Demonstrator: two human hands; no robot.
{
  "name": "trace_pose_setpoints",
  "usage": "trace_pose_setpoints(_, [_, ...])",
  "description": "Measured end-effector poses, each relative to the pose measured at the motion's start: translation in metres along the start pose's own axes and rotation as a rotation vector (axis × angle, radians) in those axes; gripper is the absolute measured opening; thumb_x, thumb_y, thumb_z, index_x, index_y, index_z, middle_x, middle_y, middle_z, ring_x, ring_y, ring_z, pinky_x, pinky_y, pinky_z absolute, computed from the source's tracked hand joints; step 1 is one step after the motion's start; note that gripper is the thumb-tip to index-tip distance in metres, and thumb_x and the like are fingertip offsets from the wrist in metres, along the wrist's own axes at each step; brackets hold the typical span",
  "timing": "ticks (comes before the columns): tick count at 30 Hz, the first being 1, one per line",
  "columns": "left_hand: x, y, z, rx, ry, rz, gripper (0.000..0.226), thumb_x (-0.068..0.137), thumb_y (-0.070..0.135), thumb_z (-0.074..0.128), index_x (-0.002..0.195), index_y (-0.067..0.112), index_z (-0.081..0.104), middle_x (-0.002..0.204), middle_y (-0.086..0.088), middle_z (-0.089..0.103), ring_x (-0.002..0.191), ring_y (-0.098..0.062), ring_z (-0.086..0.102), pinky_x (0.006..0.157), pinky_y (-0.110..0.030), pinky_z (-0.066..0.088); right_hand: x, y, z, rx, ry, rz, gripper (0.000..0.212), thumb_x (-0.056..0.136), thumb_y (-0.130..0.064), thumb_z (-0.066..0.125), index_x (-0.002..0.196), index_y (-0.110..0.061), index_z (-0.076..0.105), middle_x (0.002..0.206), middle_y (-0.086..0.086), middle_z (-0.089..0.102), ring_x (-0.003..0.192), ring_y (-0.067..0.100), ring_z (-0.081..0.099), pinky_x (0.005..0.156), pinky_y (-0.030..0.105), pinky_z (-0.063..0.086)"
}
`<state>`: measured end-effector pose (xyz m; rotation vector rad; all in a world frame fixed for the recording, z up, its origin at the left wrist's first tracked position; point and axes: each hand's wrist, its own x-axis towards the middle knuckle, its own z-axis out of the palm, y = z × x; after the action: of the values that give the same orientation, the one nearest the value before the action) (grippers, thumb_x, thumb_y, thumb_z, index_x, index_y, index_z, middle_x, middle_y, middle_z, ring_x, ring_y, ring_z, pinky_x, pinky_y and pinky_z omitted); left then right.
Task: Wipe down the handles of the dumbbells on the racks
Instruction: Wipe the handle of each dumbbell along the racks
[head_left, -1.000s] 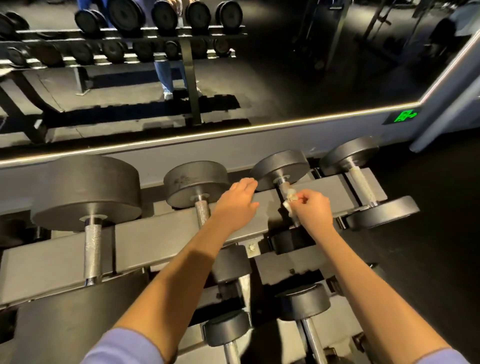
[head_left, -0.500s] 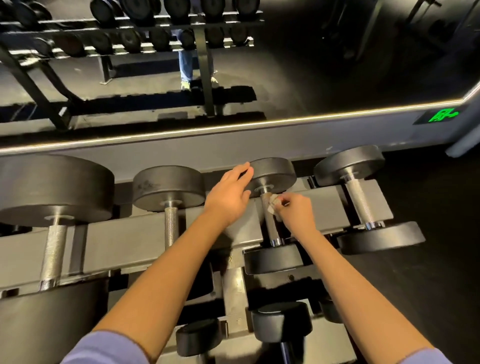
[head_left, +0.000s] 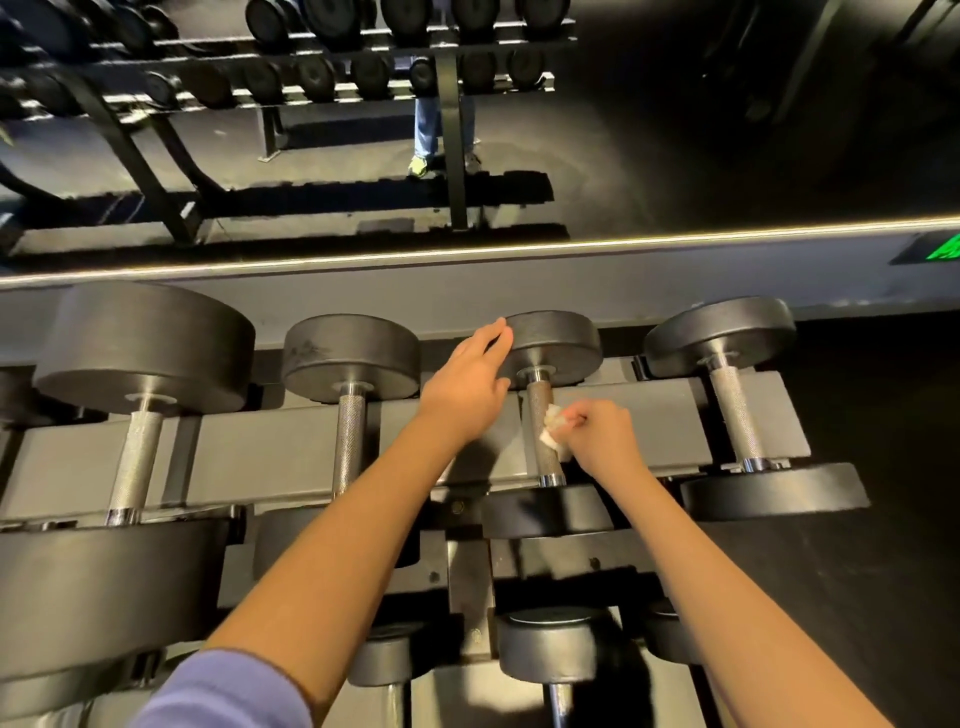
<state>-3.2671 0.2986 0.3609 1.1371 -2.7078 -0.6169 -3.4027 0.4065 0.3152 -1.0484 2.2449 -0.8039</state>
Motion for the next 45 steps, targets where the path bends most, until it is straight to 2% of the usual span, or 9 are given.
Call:
trace_pose_setpoints(5, [-0.001, 0.003, -0.001, 0.006, -0.004, -0.012, 0.062, 0.099, 0.018, 0.046, 0.152, 0.02, 0.015, 0.159, 0.008, 0.009, 0.145, -0.013, 0.014, 0.111, -0.033, 0.033, 0.015, -0.013, 0.002, 0.193, 0.113, 0.004, 0.006, 0.083, -0.007, 0.064, 0.082, -0.008, 0.069, 0.076, 0.009, 0.063, 0.074, 0.02, 0.057, 0.068, 0.03, 0.046])
trace_pose_setpoints(8, [-0.001, 0.003, -0.002, 0.01, -0.007, -0.009, 0.061, 0.099, 0.017, 0.046, 0.152, 0.02, 0.015, 0.16, 0.007, 0.009, 0.145, -0.014, 0.014, 0.111, -0.032, 0.032, 0.009, -0.009, 0.0, 0.095, 0.055, 0.024, 0.006, 0.083, -0.008, 0.063, 0.078, -0.01, 0.067, 0.079, 0.008, 0.06, 0.078, 0.021, 0.054, 0.067, 0.027, 0.039])
trace_pose_setpoints(11, [-0.001, 0.003, -0.001, 0.006, 0.0, -0.003, 0.061, 0.099, 0.017, 0.045, 0.152, 0.021, 0.016, 0.159, 0.008, 0.01, 0.144, -0.014, 0.016, 0.11, -0.034, 0.036, -0.007, -0.002, -0.003, -0.045, -0.049, 0.099, 0.028, 0.082, -0.006, 0.062, 0.059, -0.02, 0.052, 0.079, 0.005, 0.055, 0.077, 0.021, 0.049, 0.066, 0.025, 0.036])
trace_pose_setpoints(14, [-0.002, 0.001, 0.0, 0.003, 0.006, -0.001, 0.061, 0.099, 0.017, 0.045, 0.152, 0.022, 0.014, 0.159, 0.009, 0.008, 0.144, -0.014, 0.015, 0.108, -0.036, 0.039, -0.014, -0.004, -0.006, -0.148, -0.086, 0.124, 0.015, 0.082, -0.005, 0.062, 0.071, -0.015, 0.061, 0.082, 0.003, 0.057, 0.079, 0.019, 0.052, 0.068, 0.026, 0.042])
trace_pose_setpoints(21, [0.002, -0.012, 0.003, -0.01, 0.02, 0.065, 0.062, 0.098, 0.017, 0.047, 0.152, 0.02, 0.016, 0.159, 0.006, 0.011, 0.144, -0.015, 0.015, 0.107, -0.042, 0.04, 0.002, -0.018, 0.002, 0.064, 0.096, 0.135, 0.02, 0.083, -0.008, 0.065, 0.069, -0.022, 0.063, 0.079, 0.008, 0.067, 0.085, 0.029, 0.065, 0.078, 0.04, 0.054])
trace_pose_setpoints(29, [0.002, -0.017, 0.005, -0.092, 0.035, 0.099, 0.061, 0.099, 0.016, 0.046, 0.152, 0.023, 0.016, 0.159, 0.008, 0.012, 0.145, -0.013, 0.012, 0.112, -0.04, 0.034, -0.019, -0.018, 0.0, -0.12, -0.035, 0.235, 0.029, 0.083, -0.008, 0.067, 0.061, -0.022, 0.055, 0.081, 0.003, 0.061, 0.081, 0.017, 0.058, 0.074, 0.026, 0.046])
trace_pose_setpoints(34, [0.003, -0.017, 0.004, -0.069, 0.023, 0.099, 0.059, 0.1, 0.022, 0.044, 0.152, 0.023, 0.016, 0.159, 0.008, 0.011, 0.145, -0.015, 0.012, 0.11, -0.04, 0.036, -0.003, -0.029, 0.002, 0.081, 0.094, 0.195, 0.012, 0.086, -0.004, 0.063, 0.077, -0.01, 0.066, 0.077, 0.005, 0.061, 0.071, 0.017, 0.059, 0.06, 0.02, 0.049])
trace_pose_setpoints(41, [0.003, -0.011, 0.001, -0.05, -0.015, 0.051, 0.056, 0.101, 0.027, 0.042, 0.152, 0.023, 0.018, 0.159, 0.007, 0.011, 0.145, -0.016, 0.013, 0.111, -0.042, 0.034, 0.003, -0.029, 0.004, 0.188, 0.145, 0.103, 0.012, 0.091, -0.013, 0.062, 0.093, -0.005, 0.07, 0.081, 0.007, 0.065, 0.077, 0.017, 0.058, 0.074, 0.026, 0.047])
trace_pose_setpoints(45, [0.002, -0.005, 0.0, -0.072, -0.036, 0.017, 0.057, 0.101, 0.024, 0.041, 0.152, 0.022, 0.016, 0.16, 0.008, 0.009, 0.145, -0.015, 0.011, 0.112, -0.038, 0.031, -0.003, -0.02, -0.002, -0.045, 0.007, 0.107, 0.024, 0.088, -0.01, 0.062, 0.066, -0.016, 0.053, 0.068, 0.0, 0.053, 0.072, 0.017, 0.051, 0.054, 0.021, 0.037])
